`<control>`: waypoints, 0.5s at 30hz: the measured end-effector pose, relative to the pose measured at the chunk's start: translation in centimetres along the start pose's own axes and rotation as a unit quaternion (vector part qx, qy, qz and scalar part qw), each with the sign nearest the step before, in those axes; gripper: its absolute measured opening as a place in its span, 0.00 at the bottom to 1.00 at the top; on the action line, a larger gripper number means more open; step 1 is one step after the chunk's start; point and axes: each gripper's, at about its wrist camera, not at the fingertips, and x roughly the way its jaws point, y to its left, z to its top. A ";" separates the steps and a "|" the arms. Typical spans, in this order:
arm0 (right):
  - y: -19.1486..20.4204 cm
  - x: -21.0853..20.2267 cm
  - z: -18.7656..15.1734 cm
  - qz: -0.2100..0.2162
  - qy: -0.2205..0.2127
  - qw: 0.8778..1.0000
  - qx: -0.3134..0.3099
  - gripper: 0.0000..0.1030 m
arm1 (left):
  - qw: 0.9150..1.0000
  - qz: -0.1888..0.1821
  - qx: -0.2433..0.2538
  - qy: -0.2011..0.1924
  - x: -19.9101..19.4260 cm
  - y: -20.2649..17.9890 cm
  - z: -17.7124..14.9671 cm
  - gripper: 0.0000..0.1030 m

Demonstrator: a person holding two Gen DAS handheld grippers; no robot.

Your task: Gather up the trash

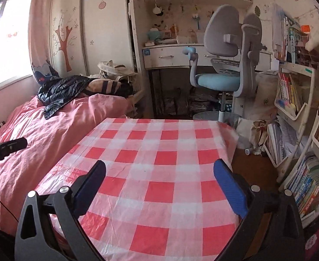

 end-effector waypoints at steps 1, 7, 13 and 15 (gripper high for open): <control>0.0 0.3 0.0 0.002 0.008 1.000 0.002 0.92 | 1.000 0.008 -0.003 0.017 0.9 0.3 -0.2 0.92; 0.7 1.3 0.0 0.012 0.030 0.999 0.002 0.92 | 0.999 0.004 0.017 0.037 1.6 0.2 -0.5 0.93; 2.9 1.0 -0.3 0.009 0.027 0.997 -0.066 0.92 | 0.999 -0.012 -0.003 0.045 2.1 0.7 -0.9 0.93; 3.1 0.9 -0.2 0.008 0.023 0.997 -0.077 0.92 | 0.999 -0.016 -0.009 0.044 2.0 0.8 -1.0 0.93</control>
